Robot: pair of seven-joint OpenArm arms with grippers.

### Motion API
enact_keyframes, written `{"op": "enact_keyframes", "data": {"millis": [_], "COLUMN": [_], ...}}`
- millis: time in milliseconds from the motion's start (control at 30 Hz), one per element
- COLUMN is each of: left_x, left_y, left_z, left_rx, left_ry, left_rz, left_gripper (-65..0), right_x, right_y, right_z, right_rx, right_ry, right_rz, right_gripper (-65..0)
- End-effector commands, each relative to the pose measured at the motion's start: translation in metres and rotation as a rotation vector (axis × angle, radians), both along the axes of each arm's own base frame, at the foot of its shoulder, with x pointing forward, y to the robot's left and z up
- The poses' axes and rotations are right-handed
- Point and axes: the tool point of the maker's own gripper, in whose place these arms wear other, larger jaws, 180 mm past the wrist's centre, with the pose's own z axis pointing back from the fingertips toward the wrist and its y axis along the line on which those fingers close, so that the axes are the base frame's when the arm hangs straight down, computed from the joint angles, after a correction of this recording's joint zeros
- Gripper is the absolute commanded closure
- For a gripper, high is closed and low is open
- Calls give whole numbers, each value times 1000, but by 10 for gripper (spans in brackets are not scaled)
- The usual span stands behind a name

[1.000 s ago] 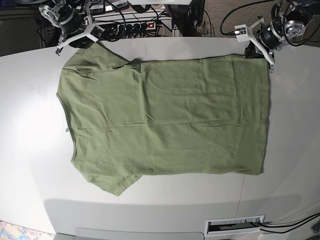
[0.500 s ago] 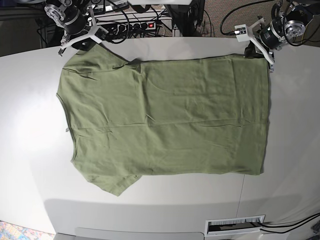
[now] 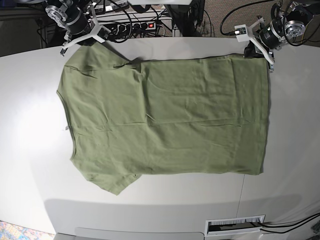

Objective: Fold the T-shirt properly
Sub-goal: 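Lower both grippers and pinch the shirt's side edge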

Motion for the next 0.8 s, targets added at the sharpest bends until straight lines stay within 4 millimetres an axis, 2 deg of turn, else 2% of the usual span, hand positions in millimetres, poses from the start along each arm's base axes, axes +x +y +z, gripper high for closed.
{"op": "enact_keyframes", "data": {"millis": [0, 233, 400, 767], "left_x": [4, 3, -1, -36], "left_y": [0, 0, 1, 17], "left_z": [6, 6, 3, -6], "left_rx": [-7, -6, 3, 84], "left_ry": [-16, -15, -2, 71], "left_rz": [-13, -13, -10, -70], "left_gripper": [0, 0, 0, 0], "right_x": [24, 18, 8, -14], "right_y": [1, 1, 10, 10], "right_z": [13, 14, 26, 35], "right_rx": [20, 25, 33, -26], "right_ry": [-105, -76, -64, -31], "right_rz": [-2, -33, -34, -11], "right_gripper": [0, 0, 0, 0]}}
